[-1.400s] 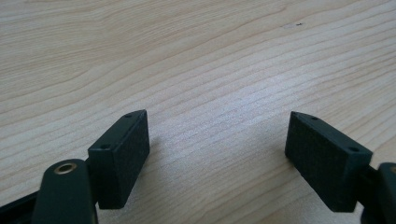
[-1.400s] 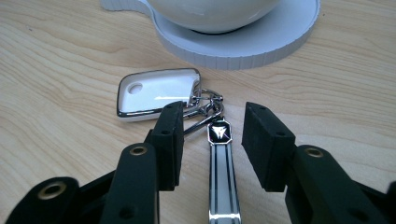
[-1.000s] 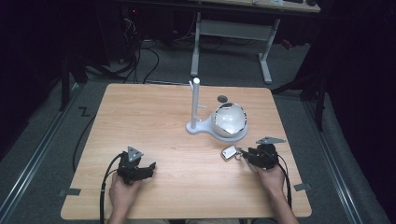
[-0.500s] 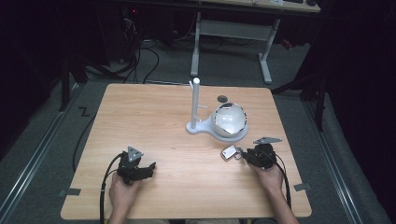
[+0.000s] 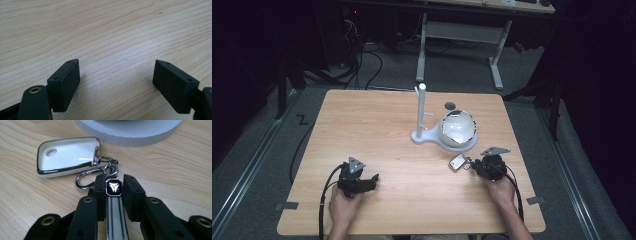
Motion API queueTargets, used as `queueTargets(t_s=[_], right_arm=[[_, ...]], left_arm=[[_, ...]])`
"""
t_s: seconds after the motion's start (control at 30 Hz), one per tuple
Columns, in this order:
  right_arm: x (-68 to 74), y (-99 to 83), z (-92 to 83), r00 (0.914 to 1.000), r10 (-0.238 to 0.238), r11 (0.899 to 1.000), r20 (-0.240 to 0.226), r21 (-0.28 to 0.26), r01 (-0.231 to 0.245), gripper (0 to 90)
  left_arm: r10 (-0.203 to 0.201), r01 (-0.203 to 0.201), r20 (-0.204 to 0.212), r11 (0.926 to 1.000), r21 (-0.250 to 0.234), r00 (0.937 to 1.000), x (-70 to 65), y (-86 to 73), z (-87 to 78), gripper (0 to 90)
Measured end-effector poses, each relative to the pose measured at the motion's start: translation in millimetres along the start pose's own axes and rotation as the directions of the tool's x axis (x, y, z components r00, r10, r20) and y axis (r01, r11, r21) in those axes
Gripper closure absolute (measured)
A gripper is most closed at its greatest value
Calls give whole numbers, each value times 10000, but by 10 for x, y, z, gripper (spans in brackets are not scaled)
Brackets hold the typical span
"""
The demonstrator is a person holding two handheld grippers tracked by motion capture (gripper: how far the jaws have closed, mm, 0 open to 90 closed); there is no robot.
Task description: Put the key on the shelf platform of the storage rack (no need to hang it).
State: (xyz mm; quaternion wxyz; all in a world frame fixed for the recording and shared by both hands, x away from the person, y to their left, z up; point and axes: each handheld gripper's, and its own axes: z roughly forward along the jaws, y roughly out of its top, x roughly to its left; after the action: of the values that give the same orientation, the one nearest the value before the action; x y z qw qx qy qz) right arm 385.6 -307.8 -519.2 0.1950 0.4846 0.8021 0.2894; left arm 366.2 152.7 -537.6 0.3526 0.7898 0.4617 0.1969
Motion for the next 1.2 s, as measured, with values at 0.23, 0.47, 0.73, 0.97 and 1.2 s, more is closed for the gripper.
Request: queueTargets(t_s=[0.23, 0.47, 0.73, 0.97, 1.2], right_arm=[[53, 0, 1, 9990, -344, 9994, 296, -83, 347, 745], [9, 27, -115, 9999, 107, 9976, -97, -678, -113, 746], [-8, 72, -236, 9986, 241, 9941, -472, -1043, -289, 746], [-47, 91, -355, 9958, 383, 9887, -828, -1417, -498, 746], [-106, 90, -488, 9943, 495, 9827, -946, -1733, -655, 746]], left_arm=[[4, -4, 3, 10000, 3, 10000, 1, 0, 0, 223], [6, -6, 5, 10000, 3, 10000, 1, 0, 0, 223], [6, -6, 27, 10000, -2, 10000, 1, 0, 0, 225], [64, -64, 70, 10000, -18, 10000, 0, -1, -2, 240], [61, -61, 69, 10000, -21, 10000, -1, -1, -2, 240]])
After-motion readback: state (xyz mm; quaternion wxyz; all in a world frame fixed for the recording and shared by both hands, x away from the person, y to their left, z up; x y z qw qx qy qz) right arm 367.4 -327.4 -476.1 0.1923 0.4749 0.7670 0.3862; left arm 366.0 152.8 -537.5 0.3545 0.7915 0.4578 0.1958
